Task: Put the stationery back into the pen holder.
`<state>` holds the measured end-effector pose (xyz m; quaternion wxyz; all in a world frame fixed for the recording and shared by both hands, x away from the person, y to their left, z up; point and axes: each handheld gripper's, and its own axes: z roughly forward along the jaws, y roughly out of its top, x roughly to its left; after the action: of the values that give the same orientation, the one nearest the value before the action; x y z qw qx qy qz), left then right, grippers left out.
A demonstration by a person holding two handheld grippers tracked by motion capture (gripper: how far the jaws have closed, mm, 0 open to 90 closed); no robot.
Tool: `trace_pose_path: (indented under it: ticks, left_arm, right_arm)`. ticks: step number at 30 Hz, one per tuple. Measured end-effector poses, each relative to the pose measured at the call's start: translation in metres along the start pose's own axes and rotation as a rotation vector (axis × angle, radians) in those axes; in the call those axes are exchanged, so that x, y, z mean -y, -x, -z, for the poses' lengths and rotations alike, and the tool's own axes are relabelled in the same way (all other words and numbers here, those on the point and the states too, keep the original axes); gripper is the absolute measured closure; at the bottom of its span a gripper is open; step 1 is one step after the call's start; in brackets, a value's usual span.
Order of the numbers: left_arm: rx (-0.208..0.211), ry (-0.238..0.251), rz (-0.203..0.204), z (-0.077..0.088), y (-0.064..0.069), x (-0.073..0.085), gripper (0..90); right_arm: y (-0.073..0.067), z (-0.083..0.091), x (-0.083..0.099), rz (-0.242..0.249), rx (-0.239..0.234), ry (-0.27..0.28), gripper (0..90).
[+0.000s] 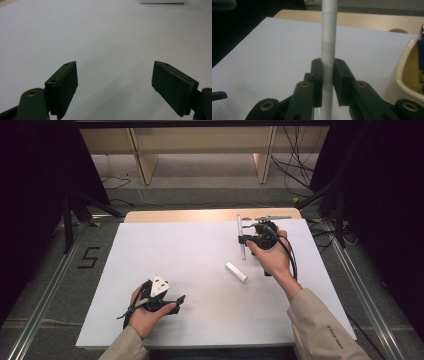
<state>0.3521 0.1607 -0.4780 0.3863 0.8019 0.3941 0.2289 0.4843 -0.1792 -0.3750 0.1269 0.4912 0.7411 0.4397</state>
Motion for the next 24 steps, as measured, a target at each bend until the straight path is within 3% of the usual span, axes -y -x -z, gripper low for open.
trace_pose_path:
  ticks: [24]
  left_arm:
    - [0.001,0.002,0.001,0.000,0.001,0.000,20.8]
  right_arm:
    - [0.030,0.029,-0.014,0.010,0.068,0.167,79.0]
